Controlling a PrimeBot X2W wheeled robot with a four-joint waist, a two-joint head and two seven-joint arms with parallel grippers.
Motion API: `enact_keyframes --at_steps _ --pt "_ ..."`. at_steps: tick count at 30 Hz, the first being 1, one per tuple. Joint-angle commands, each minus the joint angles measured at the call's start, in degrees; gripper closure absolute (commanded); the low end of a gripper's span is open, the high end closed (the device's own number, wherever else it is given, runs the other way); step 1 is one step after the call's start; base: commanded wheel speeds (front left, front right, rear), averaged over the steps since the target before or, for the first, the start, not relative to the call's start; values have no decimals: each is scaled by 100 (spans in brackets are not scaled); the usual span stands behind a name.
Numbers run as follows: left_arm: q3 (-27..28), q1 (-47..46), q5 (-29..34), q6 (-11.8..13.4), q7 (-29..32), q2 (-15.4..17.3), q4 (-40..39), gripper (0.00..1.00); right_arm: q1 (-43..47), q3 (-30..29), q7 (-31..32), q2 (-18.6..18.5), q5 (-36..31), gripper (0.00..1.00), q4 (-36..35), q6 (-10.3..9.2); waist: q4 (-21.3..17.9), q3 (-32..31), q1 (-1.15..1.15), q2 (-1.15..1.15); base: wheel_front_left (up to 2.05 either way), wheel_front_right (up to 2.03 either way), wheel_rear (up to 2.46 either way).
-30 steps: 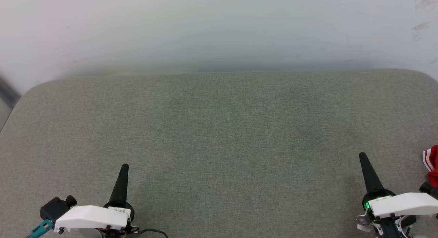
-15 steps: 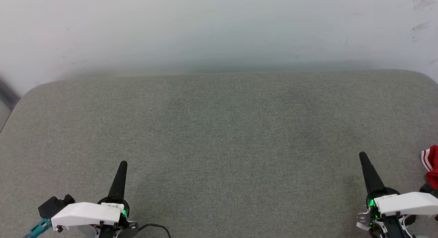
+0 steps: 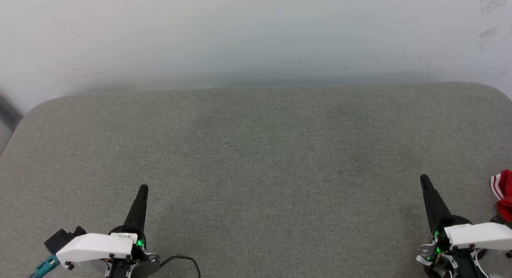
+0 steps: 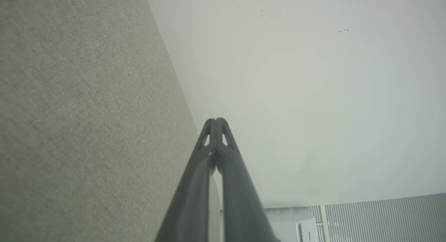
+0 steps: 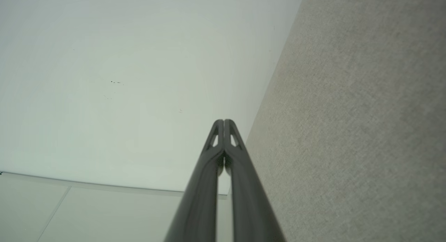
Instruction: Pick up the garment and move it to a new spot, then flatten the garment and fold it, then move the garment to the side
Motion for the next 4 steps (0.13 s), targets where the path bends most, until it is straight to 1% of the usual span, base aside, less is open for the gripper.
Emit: enact_keyframes --at_steps 1,4 --pt "37 -114 -109 -14 31 1 5 100 -100 -23 33 20 123 100 -3 -1 -2 -2 0 0 0 0 0" --pt "53 -133 -237 -14 73 -3 23 100 -116 -36 69 25 247 100 13 -1 -6 -8 0 0 0 0 0"
